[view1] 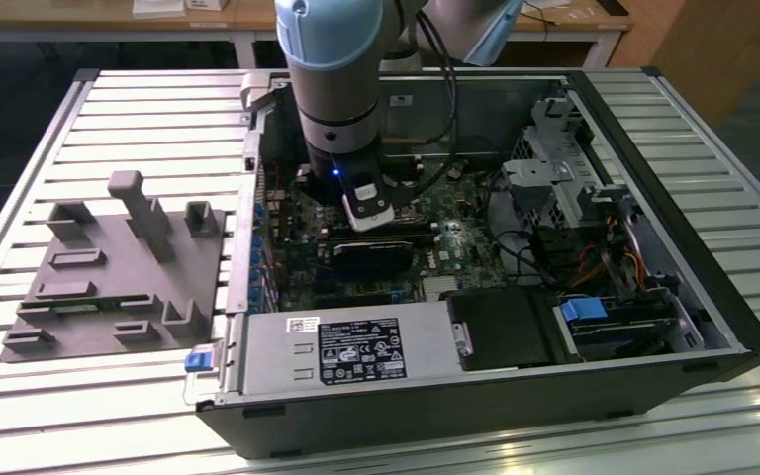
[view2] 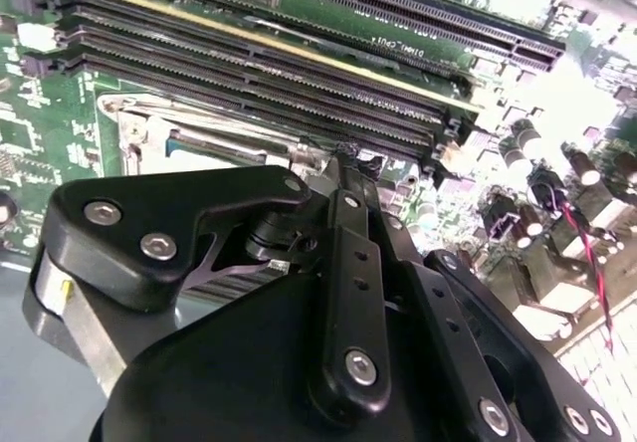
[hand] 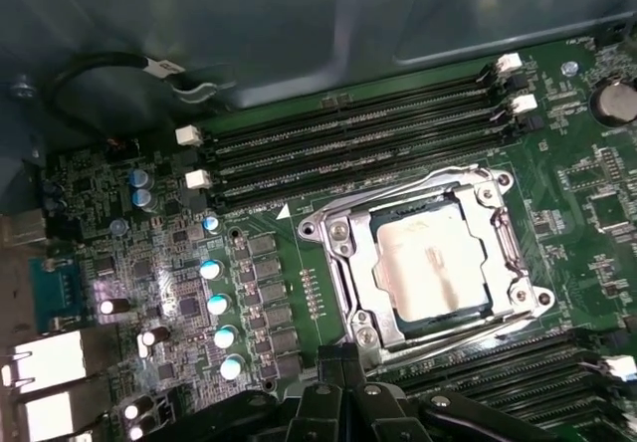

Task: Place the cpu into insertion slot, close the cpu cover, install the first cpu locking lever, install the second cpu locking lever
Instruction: 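Install the second cpu locking lever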

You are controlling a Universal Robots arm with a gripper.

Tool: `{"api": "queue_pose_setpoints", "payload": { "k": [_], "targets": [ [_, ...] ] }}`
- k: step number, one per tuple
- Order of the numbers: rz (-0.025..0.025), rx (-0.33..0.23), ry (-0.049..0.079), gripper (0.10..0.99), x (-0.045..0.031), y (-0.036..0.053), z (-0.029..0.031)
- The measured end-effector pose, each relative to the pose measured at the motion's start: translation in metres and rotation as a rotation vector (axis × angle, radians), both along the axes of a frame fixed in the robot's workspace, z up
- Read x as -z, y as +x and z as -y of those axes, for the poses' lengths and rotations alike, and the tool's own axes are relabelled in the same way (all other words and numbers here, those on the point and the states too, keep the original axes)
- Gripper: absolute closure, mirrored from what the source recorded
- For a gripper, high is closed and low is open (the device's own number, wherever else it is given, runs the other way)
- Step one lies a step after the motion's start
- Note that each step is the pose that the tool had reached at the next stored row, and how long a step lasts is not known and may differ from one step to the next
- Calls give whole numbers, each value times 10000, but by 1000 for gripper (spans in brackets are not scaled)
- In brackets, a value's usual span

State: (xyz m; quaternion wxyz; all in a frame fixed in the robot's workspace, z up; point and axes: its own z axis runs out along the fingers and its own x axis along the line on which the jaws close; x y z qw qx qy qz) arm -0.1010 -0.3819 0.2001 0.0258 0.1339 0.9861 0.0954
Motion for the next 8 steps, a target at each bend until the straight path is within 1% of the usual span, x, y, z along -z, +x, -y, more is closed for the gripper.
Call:
{"api": "queue_pose_setpoints", "payload": {
  "k": [4,6,8],
  "targets": [
    [-1,0,5,984,-88,1,0],
    [0,-1,12,984,-104,9,0],
    [-3,0,12,984,-106,40,0]
  ]
}}
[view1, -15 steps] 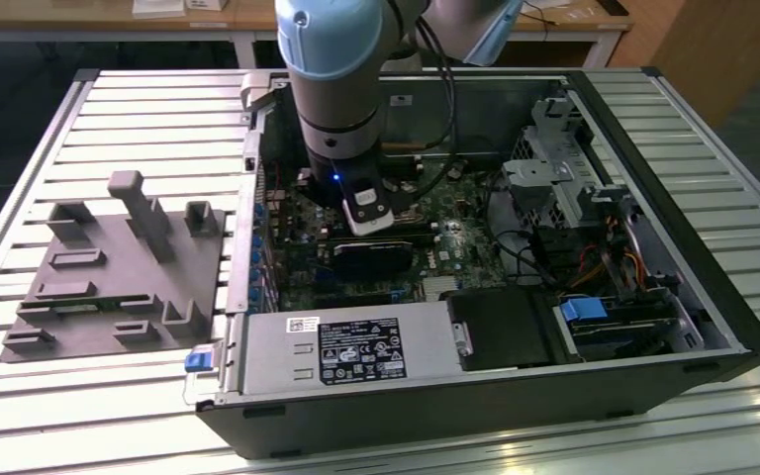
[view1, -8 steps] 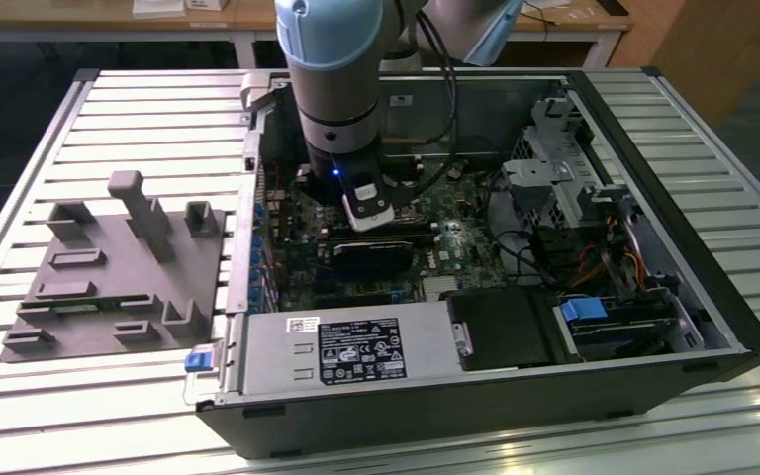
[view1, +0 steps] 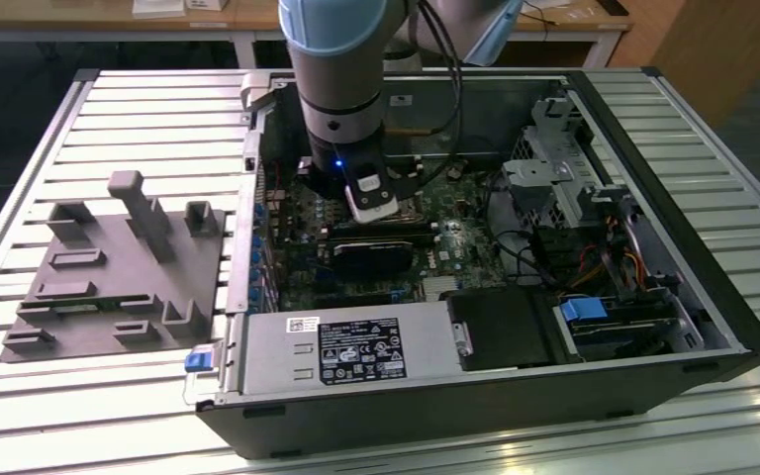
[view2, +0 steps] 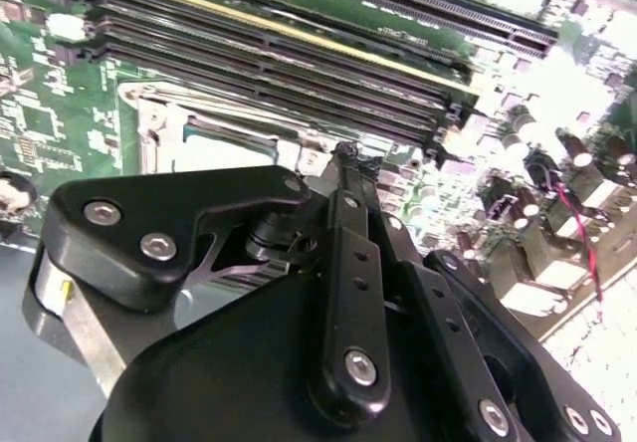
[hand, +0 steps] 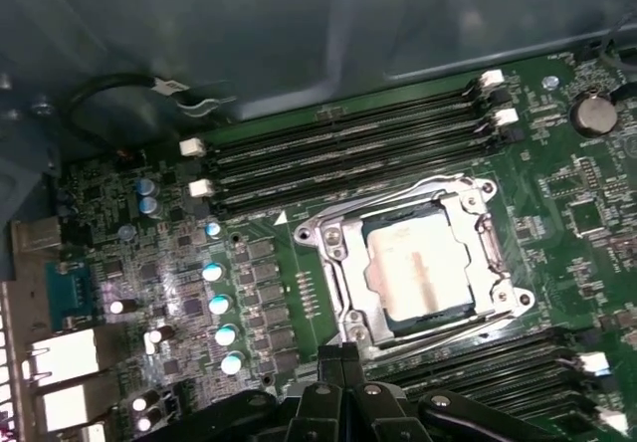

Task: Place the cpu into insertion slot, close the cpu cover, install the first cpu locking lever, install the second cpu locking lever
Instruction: 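Install the second cpu locking lever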

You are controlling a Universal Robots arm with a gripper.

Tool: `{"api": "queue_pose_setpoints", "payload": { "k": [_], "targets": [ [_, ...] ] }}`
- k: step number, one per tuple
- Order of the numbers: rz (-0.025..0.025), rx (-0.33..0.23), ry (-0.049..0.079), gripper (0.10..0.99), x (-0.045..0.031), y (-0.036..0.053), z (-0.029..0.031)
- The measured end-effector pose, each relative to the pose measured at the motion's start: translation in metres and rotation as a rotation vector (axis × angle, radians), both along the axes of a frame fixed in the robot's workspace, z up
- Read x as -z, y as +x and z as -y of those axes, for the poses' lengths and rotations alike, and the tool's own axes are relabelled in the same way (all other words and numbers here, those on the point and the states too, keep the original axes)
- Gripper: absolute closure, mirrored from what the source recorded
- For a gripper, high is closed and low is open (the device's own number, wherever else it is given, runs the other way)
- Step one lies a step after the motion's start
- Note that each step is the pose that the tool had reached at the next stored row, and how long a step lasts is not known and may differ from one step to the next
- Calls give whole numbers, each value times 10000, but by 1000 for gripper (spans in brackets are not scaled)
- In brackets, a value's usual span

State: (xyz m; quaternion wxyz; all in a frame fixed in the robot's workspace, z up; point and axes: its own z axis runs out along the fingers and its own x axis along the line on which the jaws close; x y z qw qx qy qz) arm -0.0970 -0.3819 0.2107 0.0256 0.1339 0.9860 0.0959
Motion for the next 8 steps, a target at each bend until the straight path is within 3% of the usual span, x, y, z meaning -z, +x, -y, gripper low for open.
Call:
{"api": "queue_pose_setpoints", "payload": {
  "k": [8],
  "targets": [
    [-84,0,0,984,0,300,0]
  ]
}}
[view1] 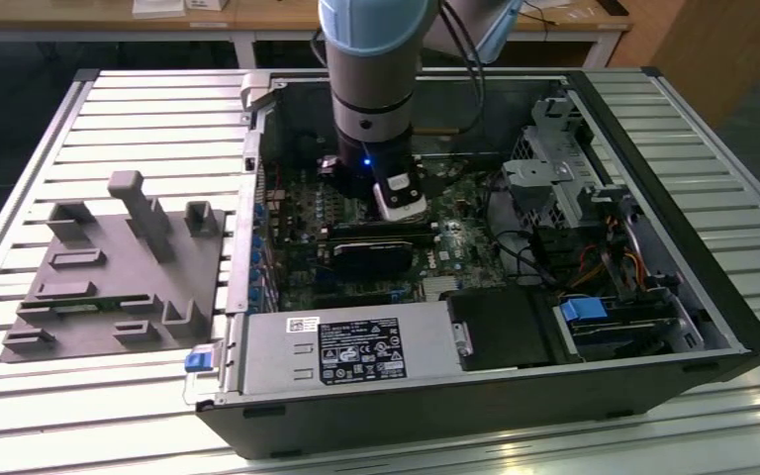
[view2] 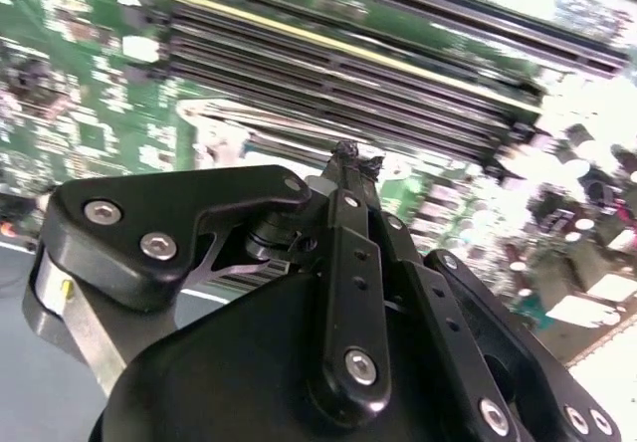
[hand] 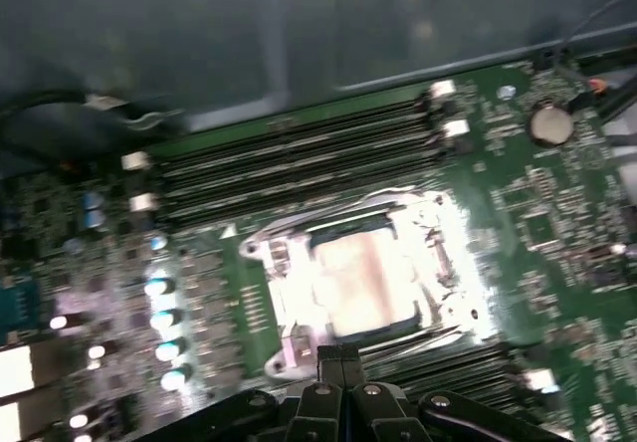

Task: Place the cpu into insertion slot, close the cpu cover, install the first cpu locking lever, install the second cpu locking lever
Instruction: 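Install the second cpu locking lever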

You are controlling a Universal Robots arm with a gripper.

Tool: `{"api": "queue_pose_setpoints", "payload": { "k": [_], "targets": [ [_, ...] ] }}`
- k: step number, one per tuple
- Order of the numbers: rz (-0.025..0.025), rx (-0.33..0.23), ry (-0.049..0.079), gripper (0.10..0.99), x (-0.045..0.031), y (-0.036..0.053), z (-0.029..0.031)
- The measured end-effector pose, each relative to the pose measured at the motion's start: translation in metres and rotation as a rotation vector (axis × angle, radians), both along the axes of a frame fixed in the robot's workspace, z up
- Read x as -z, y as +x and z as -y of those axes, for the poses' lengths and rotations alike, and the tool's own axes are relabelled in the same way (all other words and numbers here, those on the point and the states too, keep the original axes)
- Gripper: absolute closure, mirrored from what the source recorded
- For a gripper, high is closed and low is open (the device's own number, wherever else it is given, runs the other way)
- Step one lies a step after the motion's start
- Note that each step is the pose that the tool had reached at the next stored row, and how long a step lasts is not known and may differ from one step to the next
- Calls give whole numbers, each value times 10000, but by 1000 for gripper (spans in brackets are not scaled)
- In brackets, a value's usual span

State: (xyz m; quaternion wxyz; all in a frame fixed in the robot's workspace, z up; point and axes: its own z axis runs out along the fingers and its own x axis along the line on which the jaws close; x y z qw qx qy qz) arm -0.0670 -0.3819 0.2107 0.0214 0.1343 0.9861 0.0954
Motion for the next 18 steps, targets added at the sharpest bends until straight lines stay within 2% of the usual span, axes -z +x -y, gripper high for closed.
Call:
{"api": "queue_pose_setpoints", "payload": {
  "k": [4,7,11,12,18],
  "targets": [
    [-55,-1,-4,984,0,141,0],
    [-60,1,-71,984,0,158,-25],
    [-60,0,-240,984,0,162,-105],
    [-60,1,-316,984,0,164,-148],
    [-59,1,-528,984,0,175,-295]
  ]
}}
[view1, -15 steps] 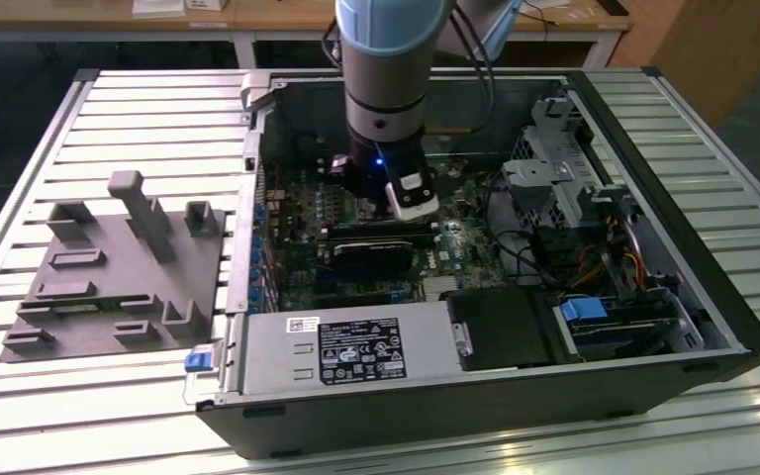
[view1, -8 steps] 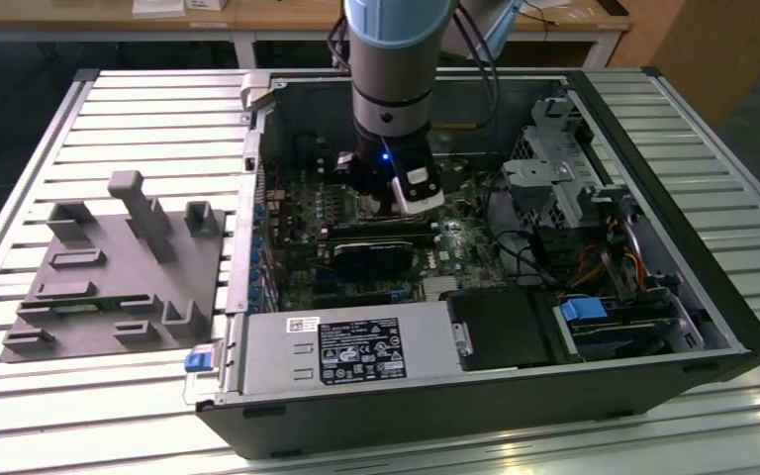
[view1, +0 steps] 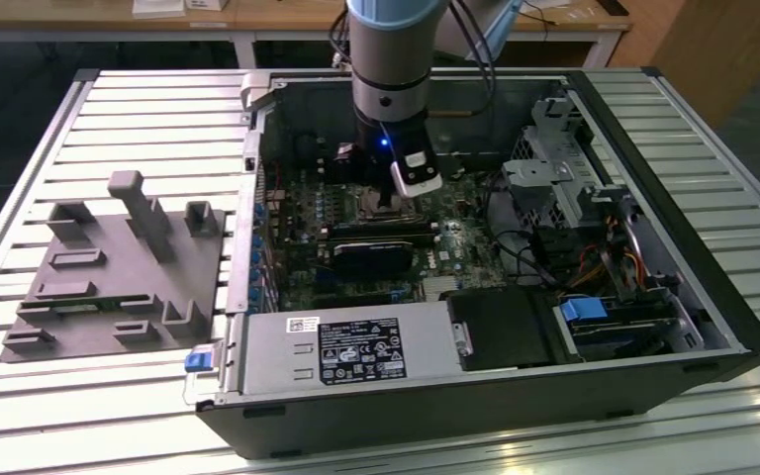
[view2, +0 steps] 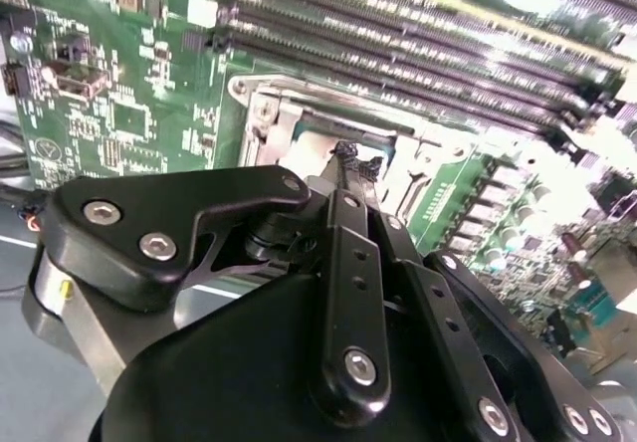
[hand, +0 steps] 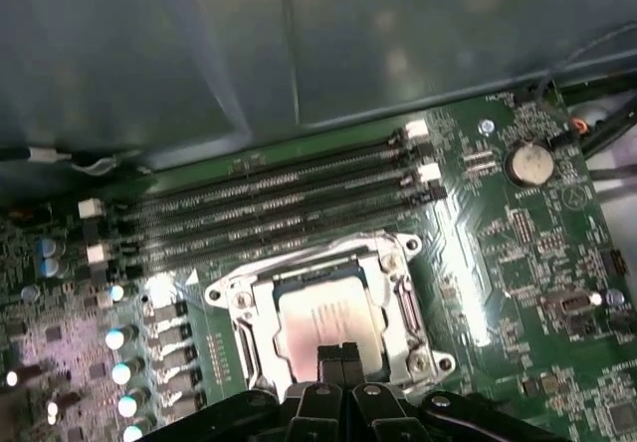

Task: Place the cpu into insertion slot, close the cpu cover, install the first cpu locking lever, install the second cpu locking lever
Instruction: 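Install the second cpu locking lever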

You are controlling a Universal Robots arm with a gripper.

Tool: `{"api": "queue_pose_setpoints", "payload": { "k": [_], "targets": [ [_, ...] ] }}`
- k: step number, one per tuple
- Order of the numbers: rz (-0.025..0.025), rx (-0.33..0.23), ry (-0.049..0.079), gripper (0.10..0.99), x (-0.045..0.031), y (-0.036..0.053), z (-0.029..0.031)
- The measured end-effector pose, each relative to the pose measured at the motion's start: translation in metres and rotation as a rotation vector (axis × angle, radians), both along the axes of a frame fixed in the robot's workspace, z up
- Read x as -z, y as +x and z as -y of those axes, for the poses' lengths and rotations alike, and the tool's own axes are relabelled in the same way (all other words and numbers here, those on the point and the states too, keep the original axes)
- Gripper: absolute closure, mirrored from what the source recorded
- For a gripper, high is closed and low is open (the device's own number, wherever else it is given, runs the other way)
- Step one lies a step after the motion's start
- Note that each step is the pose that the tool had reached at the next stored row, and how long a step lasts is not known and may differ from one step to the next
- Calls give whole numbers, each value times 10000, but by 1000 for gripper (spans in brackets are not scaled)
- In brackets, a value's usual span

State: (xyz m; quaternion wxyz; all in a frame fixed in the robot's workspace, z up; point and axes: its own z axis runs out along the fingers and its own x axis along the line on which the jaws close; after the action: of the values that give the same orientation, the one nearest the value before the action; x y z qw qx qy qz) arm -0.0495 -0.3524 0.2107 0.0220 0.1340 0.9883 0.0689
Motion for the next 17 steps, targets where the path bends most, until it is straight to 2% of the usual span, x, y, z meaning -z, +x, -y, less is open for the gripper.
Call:
{"api": "queue_pose_setpoints", "payload": {
  "k": [4,6,12,17],
  "targets": [
    [-1,1,-116,984,0,6,-79],
    [-1,1,-141,984,-4,6,-99],
    [-1,0,-145,984,-133,6,-103],
    [0,0,-153,984,-145,7,-103]
  ]
}}
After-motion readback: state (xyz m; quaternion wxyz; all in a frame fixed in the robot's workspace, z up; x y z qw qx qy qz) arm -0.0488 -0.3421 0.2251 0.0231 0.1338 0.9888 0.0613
